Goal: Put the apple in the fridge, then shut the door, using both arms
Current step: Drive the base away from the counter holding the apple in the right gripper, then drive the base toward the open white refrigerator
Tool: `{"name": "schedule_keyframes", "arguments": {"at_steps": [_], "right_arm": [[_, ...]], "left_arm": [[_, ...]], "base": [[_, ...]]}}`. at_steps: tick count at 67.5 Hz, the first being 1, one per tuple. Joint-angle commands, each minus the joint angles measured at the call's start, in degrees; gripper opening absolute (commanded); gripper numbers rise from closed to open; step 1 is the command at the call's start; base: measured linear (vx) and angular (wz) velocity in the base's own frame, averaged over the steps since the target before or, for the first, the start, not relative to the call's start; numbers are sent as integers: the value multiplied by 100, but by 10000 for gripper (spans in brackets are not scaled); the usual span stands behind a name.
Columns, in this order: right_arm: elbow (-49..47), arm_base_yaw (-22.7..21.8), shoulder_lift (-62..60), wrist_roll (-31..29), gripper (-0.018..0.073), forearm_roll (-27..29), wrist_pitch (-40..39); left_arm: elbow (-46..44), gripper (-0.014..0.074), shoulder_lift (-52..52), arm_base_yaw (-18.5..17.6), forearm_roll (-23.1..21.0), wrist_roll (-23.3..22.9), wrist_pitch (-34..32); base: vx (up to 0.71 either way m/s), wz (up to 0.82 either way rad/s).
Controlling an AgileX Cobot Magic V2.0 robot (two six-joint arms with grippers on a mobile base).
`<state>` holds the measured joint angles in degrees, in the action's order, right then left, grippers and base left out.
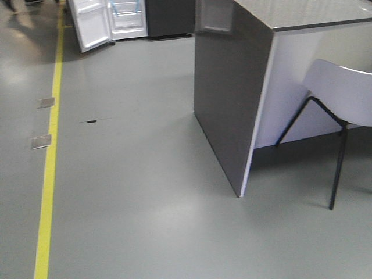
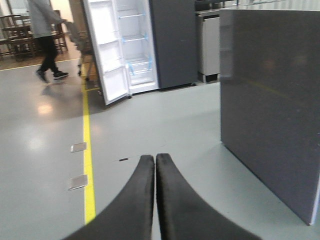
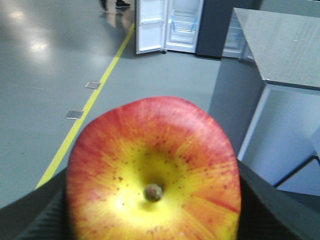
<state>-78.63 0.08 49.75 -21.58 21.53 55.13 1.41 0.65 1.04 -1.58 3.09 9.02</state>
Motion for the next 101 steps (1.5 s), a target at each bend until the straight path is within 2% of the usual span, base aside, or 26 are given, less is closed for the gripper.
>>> {"name": "schedule_keyframes", "arguments": {"at_steps": [1,101], "right_arm": [[-163,3,-22,-45,43,127,-438],[-163,3,-22,-45,43,122,-439]], "left_arm": [[162,-6,92,29,-30,-59,-421],[162,-6,92,9,-30,-59,-421]], "base": [[3,32],[8,30]]}}
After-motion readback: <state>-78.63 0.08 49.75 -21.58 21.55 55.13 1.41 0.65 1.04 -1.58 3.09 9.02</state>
